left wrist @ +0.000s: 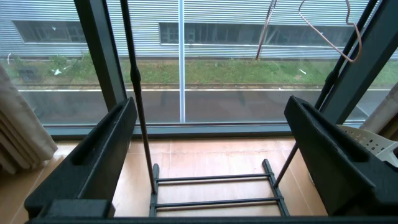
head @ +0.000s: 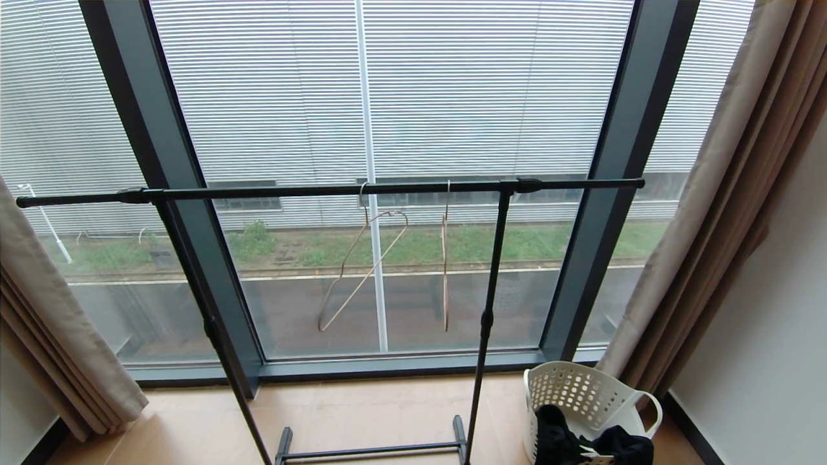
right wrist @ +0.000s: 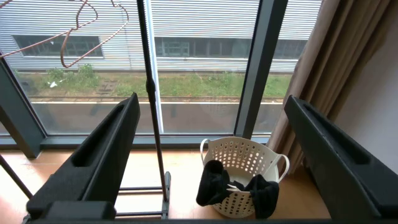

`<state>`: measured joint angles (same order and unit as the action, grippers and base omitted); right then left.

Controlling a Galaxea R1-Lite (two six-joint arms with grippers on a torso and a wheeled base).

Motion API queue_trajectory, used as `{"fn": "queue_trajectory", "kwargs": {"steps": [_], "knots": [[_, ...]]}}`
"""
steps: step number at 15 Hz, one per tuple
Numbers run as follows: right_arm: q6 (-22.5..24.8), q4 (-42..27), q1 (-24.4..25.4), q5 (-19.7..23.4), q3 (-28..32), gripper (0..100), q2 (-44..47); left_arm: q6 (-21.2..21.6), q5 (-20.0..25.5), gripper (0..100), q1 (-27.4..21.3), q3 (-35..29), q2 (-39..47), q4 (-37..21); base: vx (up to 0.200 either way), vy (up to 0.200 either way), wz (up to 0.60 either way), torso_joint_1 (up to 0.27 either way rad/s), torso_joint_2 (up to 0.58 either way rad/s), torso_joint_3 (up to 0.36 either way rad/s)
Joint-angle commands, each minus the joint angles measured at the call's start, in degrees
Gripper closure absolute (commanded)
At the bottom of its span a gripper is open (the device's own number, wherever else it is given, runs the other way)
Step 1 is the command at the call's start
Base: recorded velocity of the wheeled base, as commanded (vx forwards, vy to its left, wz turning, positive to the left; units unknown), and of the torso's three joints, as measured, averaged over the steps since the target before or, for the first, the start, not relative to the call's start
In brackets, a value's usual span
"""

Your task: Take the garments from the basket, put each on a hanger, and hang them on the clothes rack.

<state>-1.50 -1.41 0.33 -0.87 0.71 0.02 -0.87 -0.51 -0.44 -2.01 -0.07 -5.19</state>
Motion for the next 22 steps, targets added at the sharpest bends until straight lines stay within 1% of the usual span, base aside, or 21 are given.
{"fn": "queue_trajectory", "kwargs": {"steps": [1, 11, 22], "knots": [[0.01, 0.01, 0.02, 0.07, 0.00, 0, -0.02, -0.01, -0.02, 0, 0.00, -0.01, 0.07, 0.01, 0.000, 0.000, 0.00, 0.000, 0.00, 0.000], [-0.35, 0.01, 0.02, -0.10, 0.00, 0, -0.02, 0.25, 0.16, 0, 0.00, -0.01, 0.07, 0.01, 0.000, 0.000, 0.00, 0.000, 0.00, 0.000], [0.36, -0.08, 0.02, 0.25, 0.00, 0, -0.02, -0.01, 0.42, 0, 0.00, -0.10, 0.07, 0.01, 0.000, 0.000, 0.00, 0.000, 0.00, 0.000]]}}
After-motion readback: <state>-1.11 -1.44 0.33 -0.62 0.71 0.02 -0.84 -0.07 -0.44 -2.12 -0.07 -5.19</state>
